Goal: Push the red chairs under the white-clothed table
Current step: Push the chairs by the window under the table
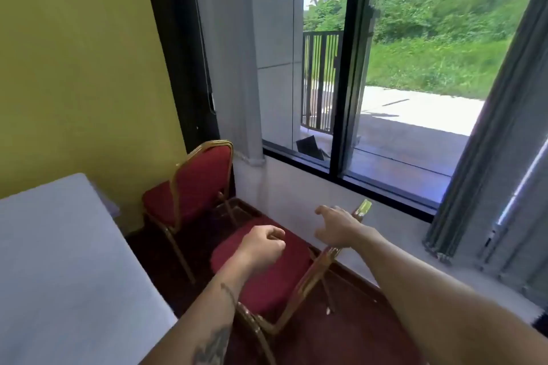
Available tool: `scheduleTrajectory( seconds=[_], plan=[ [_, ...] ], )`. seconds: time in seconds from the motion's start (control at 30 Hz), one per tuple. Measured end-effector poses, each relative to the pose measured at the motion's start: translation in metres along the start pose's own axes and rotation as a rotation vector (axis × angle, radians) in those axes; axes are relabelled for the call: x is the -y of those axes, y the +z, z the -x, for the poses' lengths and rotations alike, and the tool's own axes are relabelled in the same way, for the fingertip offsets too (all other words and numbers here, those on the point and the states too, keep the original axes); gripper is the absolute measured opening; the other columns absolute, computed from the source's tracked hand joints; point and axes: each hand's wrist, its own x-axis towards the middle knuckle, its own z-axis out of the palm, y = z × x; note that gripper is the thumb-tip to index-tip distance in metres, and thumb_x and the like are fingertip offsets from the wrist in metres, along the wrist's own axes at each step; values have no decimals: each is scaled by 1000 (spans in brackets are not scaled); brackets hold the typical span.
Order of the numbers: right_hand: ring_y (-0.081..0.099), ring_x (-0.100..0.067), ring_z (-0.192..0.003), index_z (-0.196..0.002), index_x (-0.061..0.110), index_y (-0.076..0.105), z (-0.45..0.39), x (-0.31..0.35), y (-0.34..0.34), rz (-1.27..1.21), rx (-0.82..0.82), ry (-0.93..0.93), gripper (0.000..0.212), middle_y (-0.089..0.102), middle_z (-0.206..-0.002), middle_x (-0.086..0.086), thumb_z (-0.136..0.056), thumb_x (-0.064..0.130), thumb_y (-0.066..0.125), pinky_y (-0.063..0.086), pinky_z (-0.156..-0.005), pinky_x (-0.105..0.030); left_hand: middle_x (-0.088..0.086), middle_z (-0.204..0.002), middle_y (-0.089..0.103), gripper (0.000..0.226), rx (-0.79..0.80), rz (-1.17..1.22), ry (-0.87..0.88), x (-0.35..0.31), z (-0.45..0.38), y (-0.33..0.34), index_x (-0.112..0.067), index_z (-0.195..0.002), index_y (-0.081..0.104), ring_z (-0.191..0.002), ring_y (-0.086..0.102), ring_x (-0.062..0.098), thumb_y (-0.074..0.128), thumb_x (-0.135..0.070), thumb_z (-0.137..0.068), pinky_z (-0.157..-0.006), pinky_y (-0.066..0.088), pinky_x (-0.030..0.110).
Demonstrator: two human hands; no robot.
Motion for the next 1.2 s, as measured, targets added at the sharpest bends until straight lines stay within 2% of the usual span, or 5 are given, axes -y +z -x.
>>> scheduleTrajectory(
  seconds=[0.3,0.57,0.8,1.03,1.2],
  plan=[
    [30,-37,-142,-141,36,55,-32,-96,16,-81,-56,97,49,23,-160,-6,-93,44,49,36,-112,-54,2,-135,65,62,154,-193,-101,-26,-43,101,-22,-148,55,-120,63,19,67,-22,-87,-90,50,23],
    [56,-31,-84,-98,27,67,-55,-89,24,-254,-102,187,24,18,-157,-9,-94,50,60,48,-88,-39,5,-138,62,74,257,-443,-238,3,-60,136,-44,-157,36,-125,60,31,55,-33,-86,-109,48,44],
    [44,-46,-135,-160,34,-12,-67,-78,42,-451,-78,337,99,-33,-163,-16,-94,17,59,55,-86,-37,6,-126,67,58,335,-530,-200,11,-90,140,-34,-130,60,-117,65,35,50,-29,-73,-98,54,39],
    [61,-20,-84,-148,33,-41,-79,-77,60,-901,-246,528,114,36,-154,-19,-94,4,56,46,-48,-21,11,-134,61,54,374,-530,-157,23,-98,140,-28,-135,53,-124,59,39,54,-33,-82,-105,49,43],
    [68,-32,-98,-159,30,6,-82,-80,59,-1053,-218,540,103,58,-129,-14,-78,10,67,62,-69,-43,9,-129,63,51,404,-471,-153,27,-90,132,-33,-132,55,-119,61,38,53,-30,-82,-104,50,42]
  ],
)
